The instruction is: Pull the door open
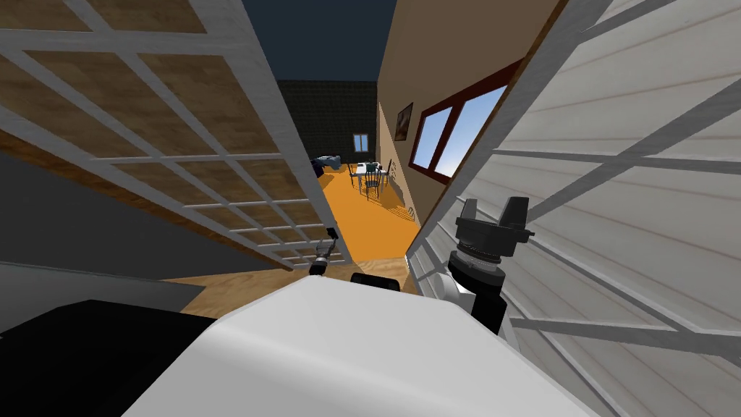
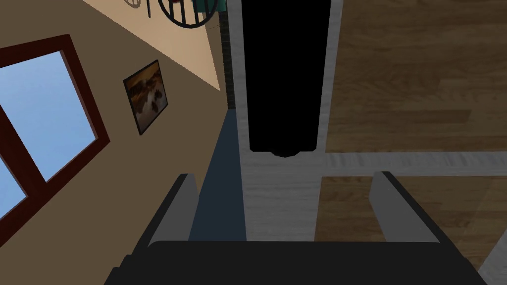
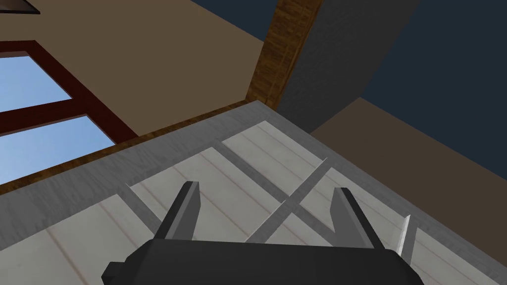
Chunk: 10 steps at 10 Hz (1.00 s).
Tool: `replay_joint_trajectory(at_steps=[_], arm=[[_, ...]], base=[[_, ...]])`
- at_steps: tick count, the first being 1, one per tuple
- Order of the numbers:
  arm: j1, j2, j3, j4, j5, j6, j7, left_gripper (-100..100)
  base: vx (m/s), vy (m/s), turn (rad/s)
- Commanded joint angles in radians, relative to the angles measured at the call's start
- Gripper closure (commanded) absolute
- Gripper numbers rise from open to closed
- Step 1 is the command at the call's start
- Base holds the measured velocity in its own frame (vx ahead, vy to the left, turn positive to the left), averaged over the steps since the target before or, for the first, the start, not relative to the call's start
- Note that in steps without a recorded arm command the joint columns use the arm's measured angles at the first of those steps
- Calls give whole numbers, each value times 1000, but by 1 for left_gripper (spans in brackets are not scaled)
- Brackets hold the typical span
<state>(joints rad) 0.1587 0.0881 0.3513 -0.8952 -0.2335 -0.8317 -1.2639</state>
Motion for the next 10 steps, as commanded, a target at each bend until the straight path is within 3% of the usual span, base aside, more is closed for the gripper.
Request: replay_joint_trajectory(at_steps=[1,4,5,6,10], arm=[[-1,13,14,29,9,-21,5,-100],[4,29,31,51,22,-39,15,-100],[2,24,28,48,19,-36,10,-100],[2,24,28,48,19,-36,10,100],[2,24,28,48,19,-36,10,100]], base=[[202,39,-98],[185,6,-68],[72,8,26],[-27,-10,6],[-14,2,-5]])
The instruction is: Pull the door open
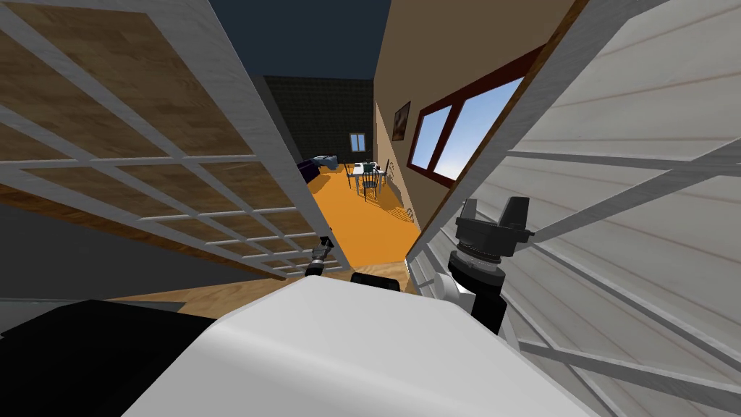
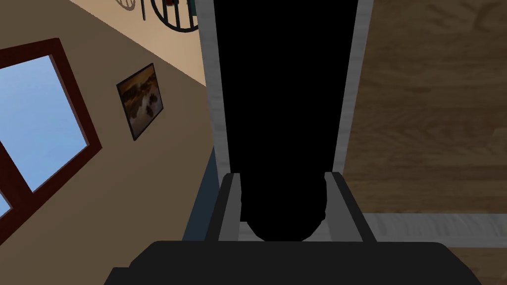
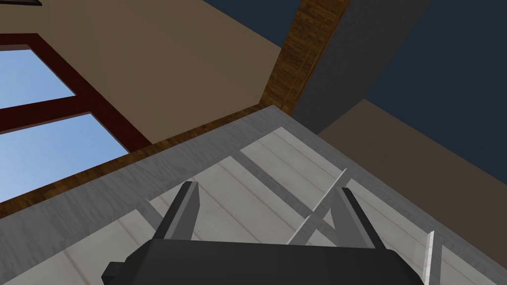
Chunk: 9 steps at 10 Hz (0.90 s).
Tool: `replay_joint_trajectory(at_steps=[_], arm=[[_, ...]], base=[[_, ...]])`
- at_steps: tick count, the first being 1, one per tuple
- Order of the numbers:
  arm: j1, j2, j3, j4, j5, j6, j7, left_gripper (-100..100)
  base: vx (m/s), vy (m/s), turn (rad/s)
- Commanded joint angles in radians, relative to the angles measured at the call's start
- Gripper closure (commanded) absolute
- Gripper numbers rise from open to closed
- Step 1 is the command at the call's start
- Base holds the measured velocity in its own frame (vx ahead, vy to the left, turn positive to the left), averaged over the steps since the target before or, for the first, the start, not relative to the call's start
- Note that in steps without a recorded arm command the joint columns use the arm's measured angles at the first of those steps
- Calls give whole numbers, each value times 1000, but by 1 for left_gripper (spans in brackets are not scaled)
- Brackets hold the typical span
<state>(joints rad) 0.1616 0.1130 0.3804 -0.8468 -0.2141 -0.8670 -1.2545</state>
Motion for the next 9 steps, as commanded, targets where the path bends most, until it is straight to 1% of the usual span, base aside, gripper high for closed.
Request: replay_joint_trajectory(at_steps=[1,2,4,9], arm=[[-1,-1,-1,0,0,-1,1,100],[-3,2,-5,3,7,-1,40,100],[-5,3,-8,6,12,-1,66,100],[-15,8,-25,17,37,-2,192,100]], base=[[0,0,0],[-13,4,-11],[-20,8,-15],[-25,6,-17]])
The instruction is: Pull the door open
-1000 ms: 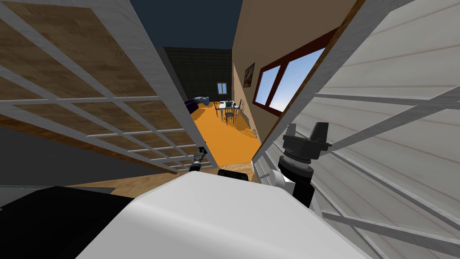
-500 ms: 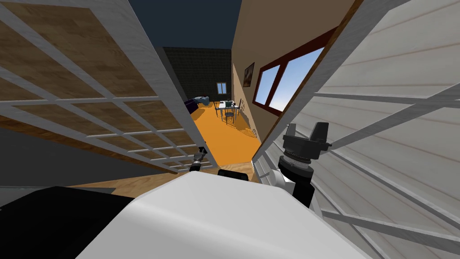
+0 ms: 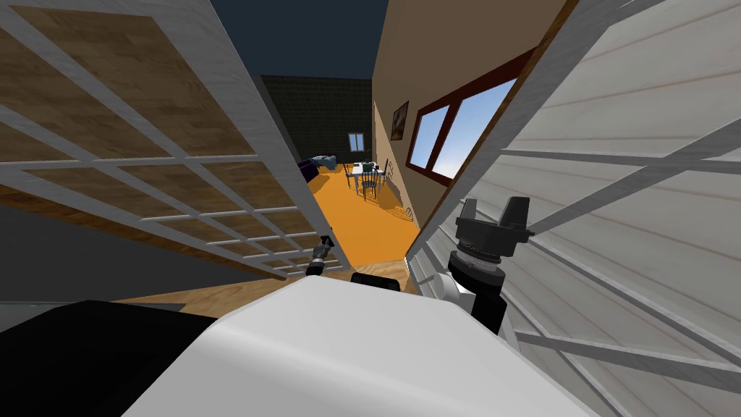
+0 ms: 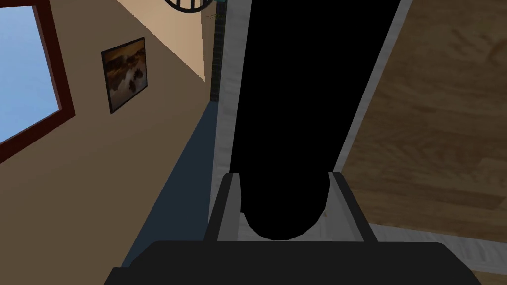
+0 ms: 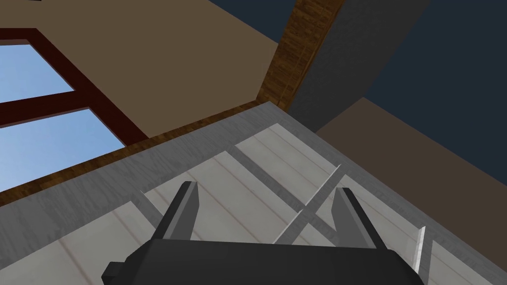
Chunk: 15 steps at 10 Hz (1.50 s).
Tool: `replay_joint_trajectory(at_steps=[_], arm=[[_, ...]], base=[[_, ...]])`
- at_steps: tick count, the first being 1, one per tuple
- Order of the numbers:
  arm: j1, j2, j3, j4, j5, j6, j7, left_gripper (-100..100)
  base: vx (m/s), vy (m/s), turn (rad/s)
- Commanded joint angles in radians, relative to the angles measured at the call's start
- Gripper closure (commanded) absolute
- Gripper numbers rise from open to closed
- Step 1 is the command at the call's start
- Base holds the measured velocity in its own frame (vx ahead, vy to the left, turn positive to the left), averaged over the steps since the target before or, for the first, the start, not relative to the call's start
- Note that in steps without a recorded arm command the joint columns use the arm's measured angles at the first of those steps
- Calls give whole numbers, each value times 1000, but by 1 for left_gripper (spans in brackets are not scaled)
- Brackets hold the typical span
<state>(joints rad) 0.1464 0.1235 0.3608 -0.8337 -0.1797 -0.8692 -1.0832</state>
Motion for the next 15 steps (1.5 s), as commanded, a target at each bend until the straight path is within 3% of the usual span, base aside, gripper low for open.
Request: replay_joint_trajectory(at_steps=[1,15], arm=[[-3,-1,-10,8,9,0,50,100],[-34,15,-59,42,82,-3,383,100]], base=[[-36,10,-22],[-30,7,-19]])
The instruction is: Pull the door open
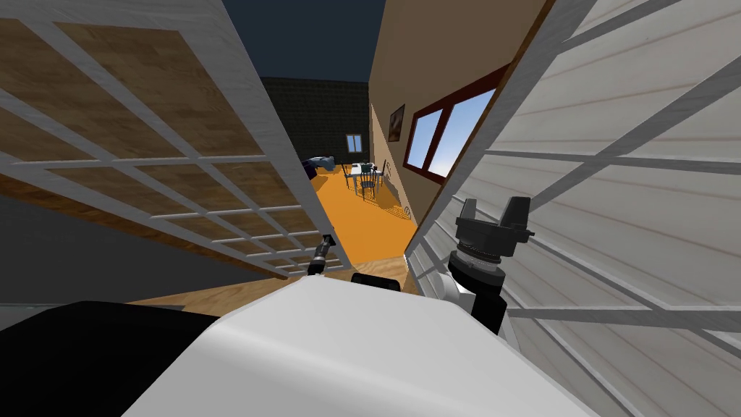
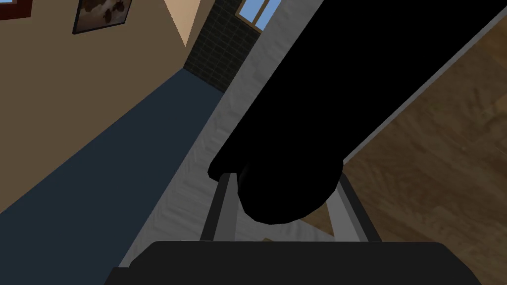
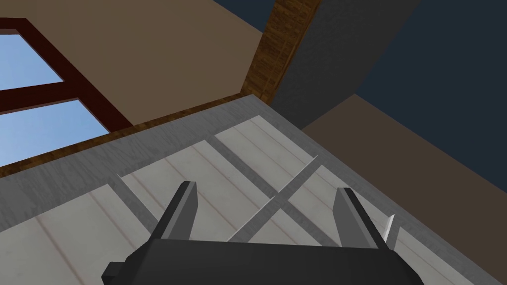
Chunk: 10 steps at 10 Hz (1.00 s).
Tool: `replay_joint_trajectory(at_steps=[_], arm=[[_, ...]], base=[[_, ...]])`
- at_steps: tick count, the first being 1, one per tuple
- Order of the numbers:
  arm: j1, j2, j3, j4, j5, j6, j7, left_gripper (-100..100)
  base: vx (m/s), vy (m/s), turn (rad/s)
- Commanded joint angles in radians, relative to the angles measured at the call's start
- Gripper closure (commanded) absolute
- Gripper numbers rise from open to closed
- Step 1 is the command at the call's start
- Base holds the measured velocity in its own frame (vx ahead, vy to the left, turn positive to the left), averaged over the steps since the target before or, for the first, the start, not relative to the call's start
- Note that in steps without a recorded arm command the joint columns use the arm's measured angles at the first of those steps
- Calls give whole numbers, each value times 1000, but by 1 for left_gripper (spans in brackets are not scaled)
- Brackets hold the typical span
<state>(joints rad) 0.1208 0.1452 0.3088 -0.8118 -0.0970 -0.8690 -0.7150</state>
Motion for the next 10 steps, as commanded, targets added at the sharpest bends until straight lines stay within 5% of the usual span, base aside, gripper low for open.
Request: replay_joint_trajectory(at_steps=[1,10], arm=[[-12,-4,-14,25,10,-4,50,100],[-35,8,-50,50,63,-7,260,100]], base=[[-33,5,-21],[-35,9,-22]])
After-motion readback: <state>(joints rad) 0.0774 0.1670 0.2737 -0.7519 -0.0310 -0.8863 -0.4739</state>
